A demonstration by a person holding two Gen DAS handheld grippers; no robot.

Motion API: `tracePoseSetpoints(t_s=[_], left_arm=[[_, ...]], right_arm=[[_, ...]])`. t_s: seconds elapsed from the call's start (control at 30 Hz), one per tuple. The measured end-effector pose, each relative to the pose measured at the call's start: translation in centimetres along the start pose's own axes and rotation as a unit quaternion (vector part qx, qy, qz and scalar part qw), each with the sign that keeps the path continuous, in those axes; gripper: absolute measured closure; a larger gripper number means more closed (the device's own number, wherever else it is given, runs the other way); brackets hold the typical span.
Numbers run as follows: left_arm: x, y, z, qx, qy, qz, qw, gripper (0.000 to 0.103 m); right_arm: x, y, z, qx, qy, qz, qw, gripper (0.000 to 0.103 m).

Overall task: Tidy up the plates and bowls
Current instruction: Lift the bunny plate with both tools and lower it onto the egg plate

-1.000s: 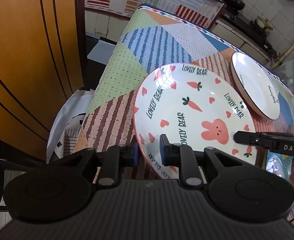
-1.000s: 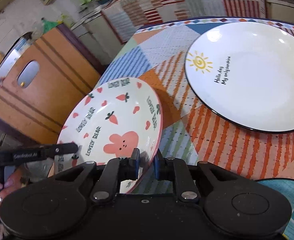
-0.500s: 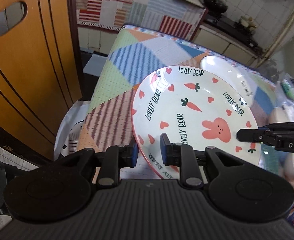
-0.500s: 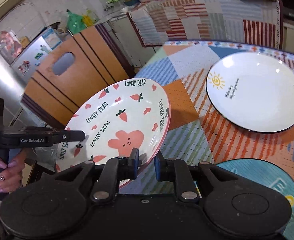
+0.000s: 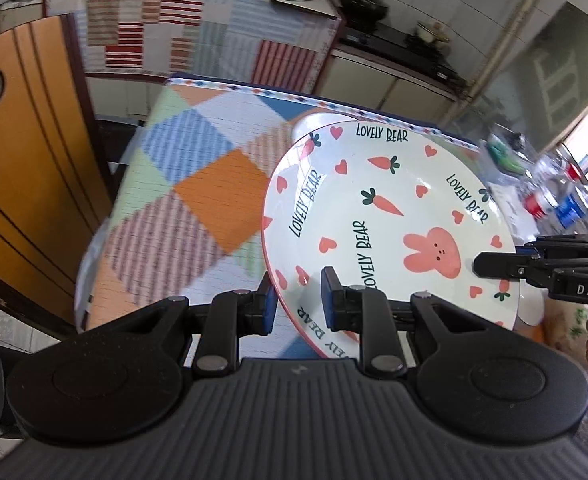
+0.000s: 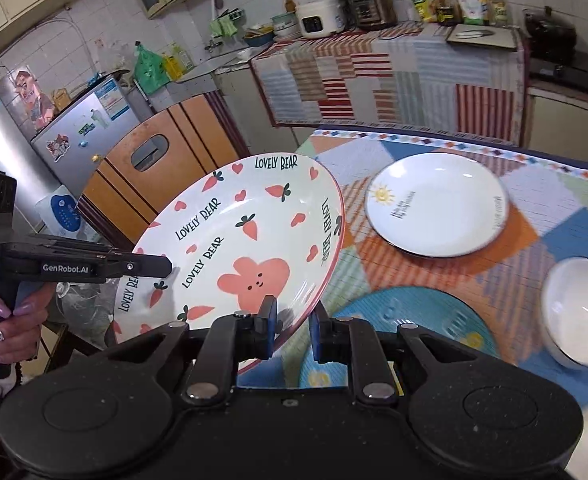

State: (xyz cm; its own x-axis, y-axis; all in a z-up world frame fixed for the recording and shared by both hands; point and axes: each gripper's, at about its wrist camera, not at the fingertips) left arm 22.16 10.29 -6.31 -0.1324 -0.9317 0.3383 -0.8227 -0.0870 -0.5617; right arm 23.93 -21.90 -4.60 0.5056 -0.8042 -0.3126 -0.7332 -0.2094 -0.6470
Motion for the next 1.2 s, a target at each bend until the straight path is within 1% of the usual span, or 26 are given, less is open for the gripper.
tracePoseSetpoints(t_s=[0.17,0.27,0.37,0.47,0.6,0.67,0.77,0.83,1.0,1.1,1.2], left_arm=[[2.5,1.1,0.7,-0.017,0.016,0.013,0.9996,0.082],[3.7,1.8,1.8,-0.030,0.019,0.019,0.9992,0.082],[4.8,2.4,3.3,-0.044,0.013,0.025,0.9986,0.082],[5.3,2.8,5.0,-0.060,0.014,0.031,0.9976,0.082],[5.8,3.4,6.9,-0.069,0.010,0.043,0.9967,0.082],[5.7,3.7,7.9,-0.072,0.010,0.034,0.9968,0.082],[5.3,4.1,9.5,-0.084,0.014,0.007,0.9963,0.083],[5.4,4.4,10.2,-0.083,0.015,0.008,0.9964,0.084],[5.7,5.0,11.9,-0.100,0.008,0.016,0.9948,0.082],[5.5,5.0,12.7,-0.113,0.004,0.004,0.9936,0.082],[5.6,5.0,13.1,-0.113,-0.002,0.004,0.9936,0.082]], right_arm=[[0.7,2.3,-2.5,-0.002,0.017,0.018,1.000,0.081],[1.4,3.7,-3.2,-0.006,0.026,0.040,0.999,0.081],[2.4,5.4,-3.3,-0.009,0.032,0.064,0.997,0.081],[3.4,7.0,-2.9,-0.011,0.040,0.086,0.995,0.081],[4.6,8.9,-2.2,-0.012,0.040,0.108,0.993,0.081],[5.2,9.6,-1.8,-0.014,0.041,0.118,0.992,0.081],[5.9,10.2,-1.0,-0.020,0.047,0.127,0.991,0.081],[6.6,10.7,-0.7,-0.023,0.049,0.137,0.989,0.081],[7.6,11.0,0.2,-0.032,0.060,0.146,0.987,0.081],[8.1,11.0,1.0,-0.045,0.065,0.146,0.986,0.081],[8.3,10.9,1.4,-0.050,0.066,0.150,0.985,0.081]])
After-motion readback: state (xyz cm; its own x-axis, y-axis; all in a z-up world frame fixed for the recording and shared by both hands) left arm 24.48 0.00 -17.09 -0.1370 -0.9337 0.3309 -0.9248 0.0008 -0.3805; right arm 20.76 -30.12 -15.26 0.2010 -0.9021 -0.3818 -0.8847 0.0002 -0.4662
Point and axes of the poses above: each gripper's, at about its wrist camera, not at the fingertips, and z roughly the way its jaws point, x to its right, y to its underside, and after that the axes turned 3 degrees about -z, right-handed
